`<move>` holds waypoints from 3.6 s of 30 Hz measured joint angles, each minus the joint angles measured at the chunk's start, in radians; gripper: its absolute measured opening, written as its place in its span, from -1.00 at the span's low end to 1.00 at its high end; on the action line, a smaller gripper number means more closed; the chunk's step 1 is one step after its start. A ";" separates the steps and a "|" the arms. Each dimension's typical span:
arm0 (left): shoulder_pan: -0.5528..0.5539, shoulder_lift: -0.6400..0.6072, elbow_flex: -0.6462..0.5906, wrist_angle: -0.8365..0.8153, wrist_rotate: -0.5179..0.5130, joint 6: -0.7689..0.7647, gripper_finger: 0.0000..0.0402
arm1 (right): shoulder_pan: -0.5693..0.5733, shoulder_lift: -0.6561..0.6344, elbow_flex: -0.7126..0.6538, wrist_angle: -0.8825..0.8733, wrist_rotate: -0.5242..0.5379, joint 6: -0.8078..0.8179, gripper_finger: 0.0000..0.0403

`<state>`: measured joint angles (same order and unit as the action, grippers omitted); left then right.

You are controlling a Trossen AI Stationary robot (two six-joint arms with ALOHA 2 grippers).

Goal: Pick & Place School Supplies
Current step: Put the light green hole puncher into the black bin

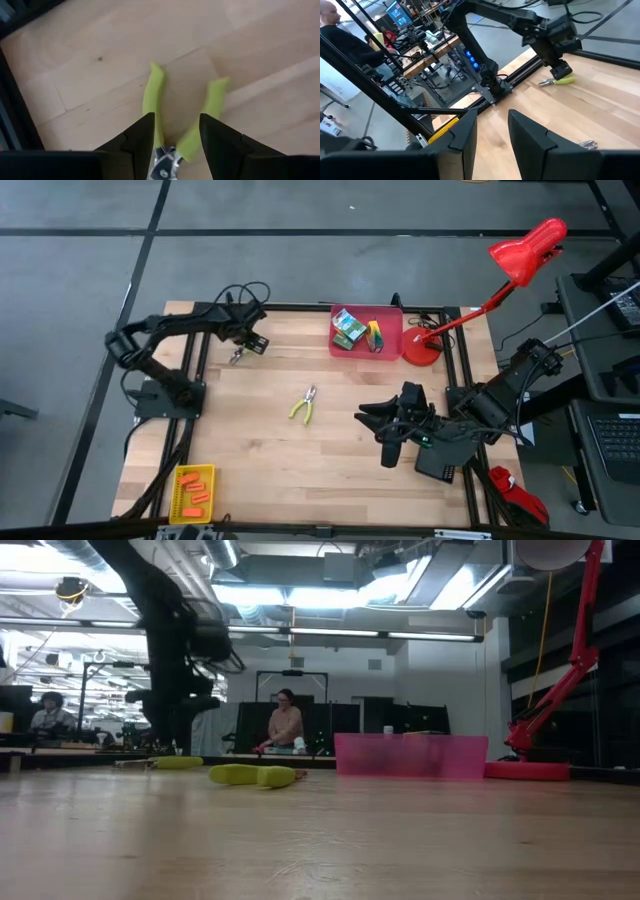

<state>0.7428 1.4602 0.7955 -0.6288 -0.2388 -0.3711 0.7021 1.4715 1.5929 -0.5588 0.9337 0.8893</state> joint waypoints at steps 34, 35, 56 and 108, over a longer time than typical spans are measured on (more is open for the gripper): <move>0.047 0.026 0.000 0.123 0.335 -0.069 -0.81 | 0.019 0.001 0.000 0.006 -0.036 0.020 -0.43; 0.038 -0.002 0.000 0.136 0.356 -0.093 -0.81 | 0.023 0.001 0.000 0.005 -0.036 0.016 -0.43; -0.488 -0.275 0.002 0.913 0.552 -0.829 -0.81 | -0.061 0.001 0.001 0.307 -0.064 -0.376 -0.44; -0.749 -0.276 0.117 1.066 0.363 -0.893 -0.80 | -0.398 0.082 0.000 0.473 -0.511 -0.176 -0.27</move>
<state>-0.0067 1.1839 0.9123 0.4376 0.1246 -1.2644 0.3041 1.5539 1.5932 -0.0857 0.4224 0.7137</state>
